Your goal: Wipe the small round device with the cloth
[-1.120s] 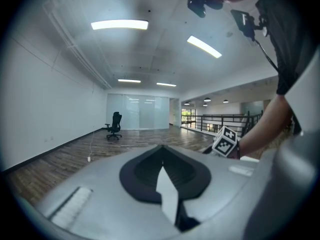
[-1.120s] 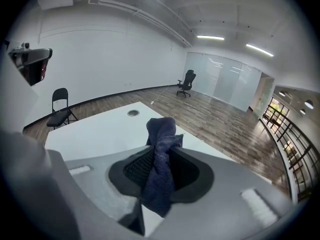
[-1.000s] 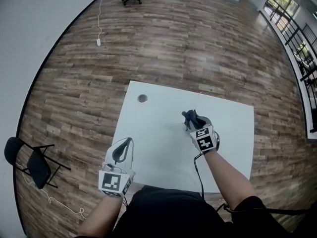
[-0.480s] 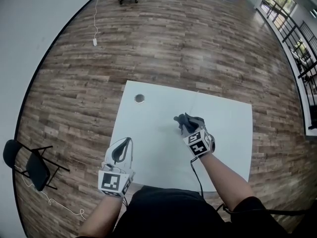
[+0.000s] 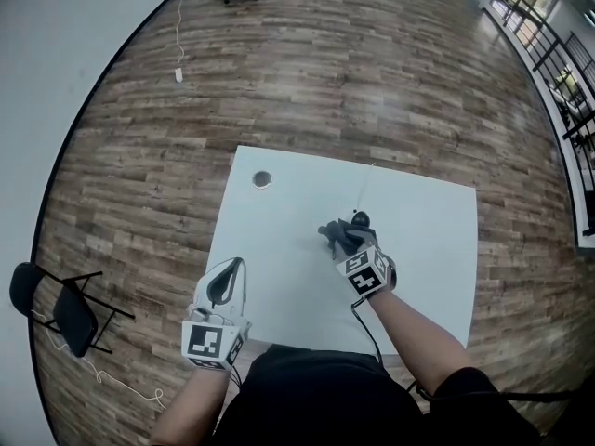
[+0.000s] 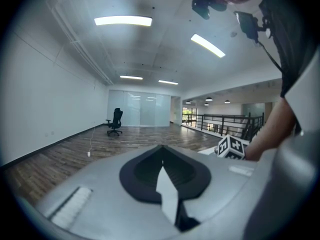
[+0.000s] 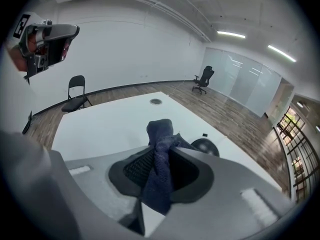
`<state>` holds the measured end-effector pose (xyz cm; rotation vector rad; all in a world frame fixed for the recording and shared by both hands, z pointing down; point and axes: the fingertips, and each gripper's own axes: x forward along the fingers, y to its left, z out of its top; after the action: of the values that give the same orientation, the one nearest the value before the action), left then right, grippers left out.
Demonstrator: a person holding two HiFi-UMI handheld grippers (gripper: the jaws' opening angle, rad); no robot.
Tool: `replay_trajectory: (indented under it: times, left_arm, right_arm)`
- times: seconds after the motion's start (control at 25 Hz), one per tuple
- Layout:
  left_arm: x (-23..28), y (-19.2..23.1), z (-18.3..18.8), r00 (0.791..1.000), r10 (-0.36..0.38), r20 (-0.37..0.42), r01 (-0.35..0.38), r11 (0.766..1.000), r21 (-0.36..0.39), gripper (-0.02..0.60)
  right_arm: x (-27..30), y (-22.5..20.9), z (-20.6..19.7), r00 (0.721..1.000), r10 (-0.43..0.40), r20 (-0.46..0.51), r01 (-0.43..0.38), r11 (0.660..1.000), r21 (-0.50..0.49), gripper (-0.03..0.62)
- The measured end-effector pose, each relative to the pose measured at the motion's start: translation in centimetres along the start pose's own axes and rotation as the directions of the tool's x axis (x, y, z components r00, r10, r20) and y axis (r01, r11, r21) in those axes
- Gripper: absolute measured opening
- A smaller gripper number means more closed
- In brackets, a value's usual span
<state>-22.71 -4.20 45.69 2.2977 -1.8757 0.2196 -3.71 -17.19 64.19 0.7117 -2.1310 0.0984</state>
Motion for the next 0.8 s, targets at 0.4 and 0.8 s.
replay_trajectory:
  times: [0.4,0.8]
  left_arm:
    - [-1.3,1.6,-1.7,0.999,0.044,-0.031,-0.046,0.998,-0.044,0.006]
    - [0.7,0.2,-0.4,0.999,0.009,0.036,-0.007,0.999,-0.050,0.006]
  right_arm:
    - [2.2,1.9,-4.2,0.994,0.050,-0.096,-0.046,0.998,0.042,0.094]
    - [-2.0,0.3,-0.5,0.998,0.023,0.051,-0.026,0.998,0.053,0.094]
